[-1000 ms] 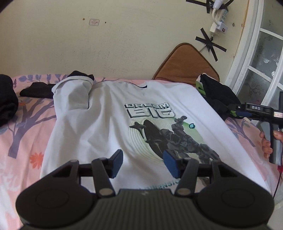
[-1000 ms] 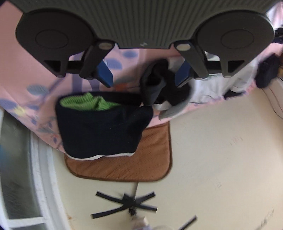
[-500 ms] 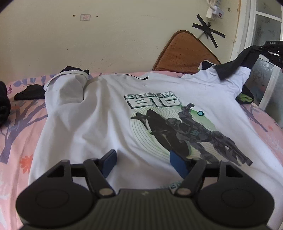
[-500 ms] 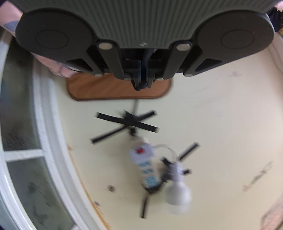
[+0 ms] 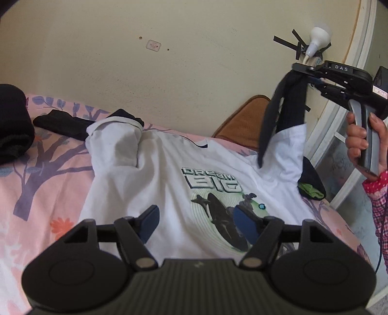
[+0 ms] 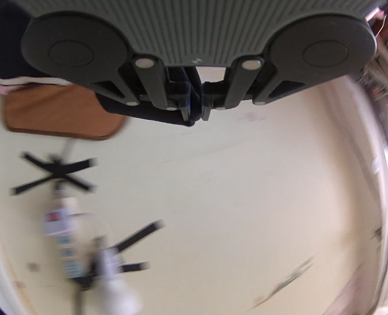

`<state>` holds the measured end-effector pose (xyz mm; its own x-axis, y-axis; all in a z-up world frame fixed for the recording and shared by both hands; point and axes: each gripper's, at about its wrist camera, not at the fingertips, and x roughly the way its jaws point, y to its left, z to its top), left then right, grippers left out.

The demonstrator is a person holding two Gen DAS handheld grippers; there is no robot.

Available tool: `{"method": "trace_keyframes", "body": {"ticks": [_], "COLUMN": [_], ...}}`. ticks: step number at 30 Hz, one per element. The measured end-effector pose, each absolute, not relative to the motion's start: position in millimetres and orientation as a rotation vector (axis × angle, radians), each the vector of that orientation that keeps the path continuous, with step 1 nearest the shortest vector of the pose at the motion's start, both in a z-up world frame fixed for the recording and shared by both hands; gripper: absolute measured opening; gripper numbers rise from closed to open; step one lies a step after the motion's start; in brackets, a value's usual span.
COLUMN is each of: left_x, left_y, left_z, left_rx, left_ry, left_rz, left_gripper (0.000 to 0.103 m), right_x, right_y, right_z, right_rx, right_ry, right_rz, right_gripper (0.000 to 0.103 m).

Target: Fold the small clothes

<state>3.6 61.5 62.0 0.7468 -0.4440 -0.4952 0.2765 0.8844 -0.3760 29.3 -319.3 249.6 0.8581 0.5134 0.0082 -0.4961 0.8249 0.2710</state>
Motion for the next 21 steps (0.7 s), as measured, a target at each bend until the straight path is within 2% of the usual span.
{"method": "trace_keyframes", "body": {"ticks": [1, 3, 10, 11, 13, 17, 18, 19, 20, 21], "left_x": [4, 8, 59, 71, 98, 161, 177, 189, 202, 209], "left_y": [64, 69, 54, 50, 40, 7, -1, -7, -13, -17], "left_z": [62, 63, 75, 76, 79, 72, 65, 59, 50, 42], "left_rx": [-0.289, -0.289, -0.238, -0.238, -0.259, -0.222, -0.201, -0.187, -0.177, -0.176], "left_ry": [0.612, 0.62, 0.647, 0.656, 0.669, 0.701, 0.726, 0.752, 0.79, 0.823], "left_rz": [-0.393, -0.387, -0.379, -0.372, -0.359, -0.255, -0.218, -0.182, -0.147, -0.138], "left_gripper": [0.069, 0.069, 0.069, 0.069, 0.069, 0.069, 0.069, 0.069, 0.065, 0.055], "right_x": [32, 30, 30, 29, 35, 73, 78, 85, 91, 93], "right_y": [-303, -292, -345, -347, -343, -350, -352, -354, -355, -355], "right_z": [244, 221, 136, 126, 109, 81, 76, 73, 72, 71], "right_rx": [0.2, 0.124, 0.27, 0.267, 0.243, 0.33, 0.357, 0.371, 0.373, 0.377], "right_ry": [0.096, 0.093, 0.272, 0.304, 0.373, 0.511, 0.527, 0.538, 0.552, 0.554], "right_rz": [0.561, 0.497, 0.359, 0.364, 0.338, 0.3, 0.302, 0.308, 0.328, 0.351], "right_gripper": [0.056, 0.072, 0.073, 0.074, 0.085, 0.084, 0.081, 0.061, 0.042, 0.007]}}
